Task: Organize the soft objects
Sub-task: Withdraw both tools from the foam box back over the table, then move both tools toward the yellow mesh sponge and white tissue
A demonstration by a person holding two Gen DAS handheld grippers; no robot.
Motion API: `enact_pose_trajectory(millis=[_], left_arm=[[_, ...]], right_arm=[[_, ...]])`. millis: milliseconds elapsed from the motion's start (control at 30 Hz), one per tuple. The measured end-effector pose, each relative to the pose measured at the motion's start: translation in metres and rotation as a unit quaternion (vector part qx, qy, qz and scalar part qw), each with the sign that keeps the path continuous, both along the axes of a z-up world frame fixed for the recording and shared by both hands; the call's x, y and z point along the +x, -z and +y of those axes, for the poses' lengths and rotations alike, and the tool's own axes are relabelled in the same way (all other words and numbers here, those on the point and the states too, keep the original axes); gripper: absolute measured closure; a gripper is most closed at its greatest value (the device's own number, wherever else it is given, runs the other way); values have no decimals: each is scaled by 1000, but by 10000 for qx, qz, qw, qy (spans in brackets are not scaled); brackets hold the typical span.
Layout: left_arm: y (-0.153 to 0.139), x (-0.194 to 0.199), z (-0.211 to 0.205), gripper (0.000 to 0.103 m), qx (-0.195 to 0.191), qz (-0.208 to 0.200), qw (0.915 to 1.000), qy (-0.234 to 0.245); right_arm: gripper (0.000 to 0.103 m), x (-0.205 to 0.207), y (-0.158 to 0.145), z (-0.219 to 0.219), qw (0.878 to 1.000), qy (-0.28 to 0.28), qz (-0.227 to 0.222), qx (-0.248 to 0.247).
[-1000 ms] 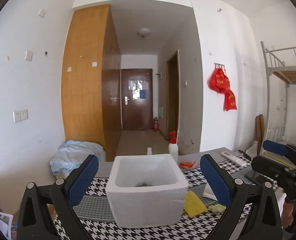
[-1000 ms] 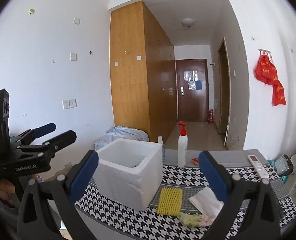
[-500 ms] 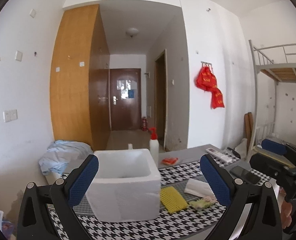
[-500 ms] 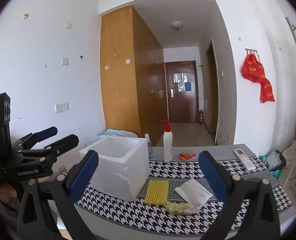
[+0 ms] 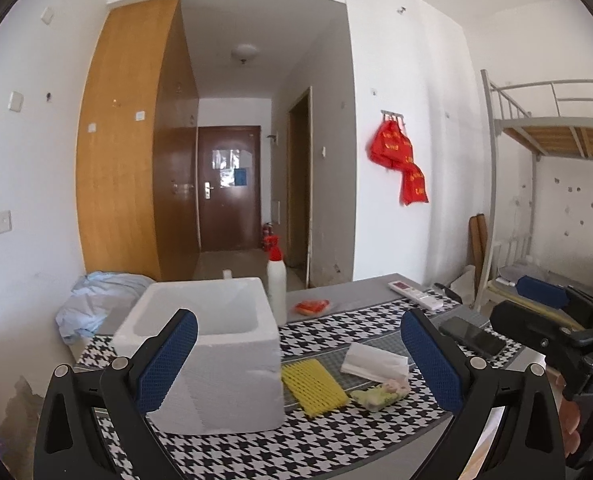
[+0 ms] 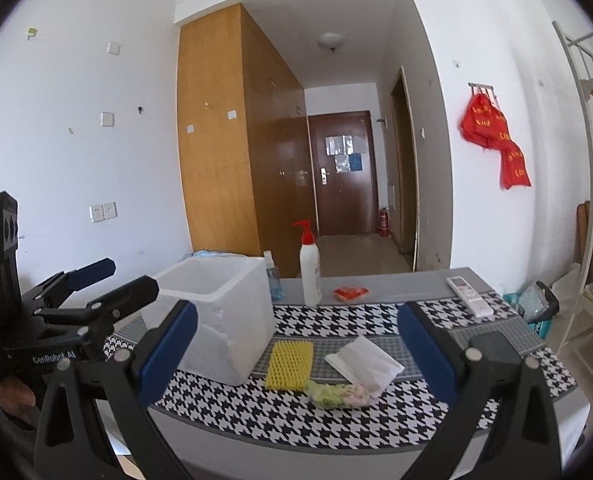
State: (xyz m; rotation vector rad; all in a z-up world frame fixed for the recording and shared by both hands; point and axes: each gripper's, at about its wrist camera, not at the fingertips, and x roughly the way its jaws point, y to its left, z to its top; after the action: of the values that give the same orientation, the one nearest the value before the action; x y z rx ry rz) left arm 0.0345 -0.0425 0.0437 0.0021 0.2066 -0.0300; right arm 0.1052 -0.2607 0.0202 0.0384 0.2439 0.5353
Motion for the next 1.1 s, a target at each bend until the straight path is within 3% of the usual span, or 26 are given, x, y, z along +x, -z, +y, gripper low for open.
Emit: enact_pose_trajectory(millis=[1100], left_arm=[[42, 47, -35, 1, 0, 690, 9970, 341]], right_arm=[[2, 41, 31, -31, 9978, 334, 563, -136]])
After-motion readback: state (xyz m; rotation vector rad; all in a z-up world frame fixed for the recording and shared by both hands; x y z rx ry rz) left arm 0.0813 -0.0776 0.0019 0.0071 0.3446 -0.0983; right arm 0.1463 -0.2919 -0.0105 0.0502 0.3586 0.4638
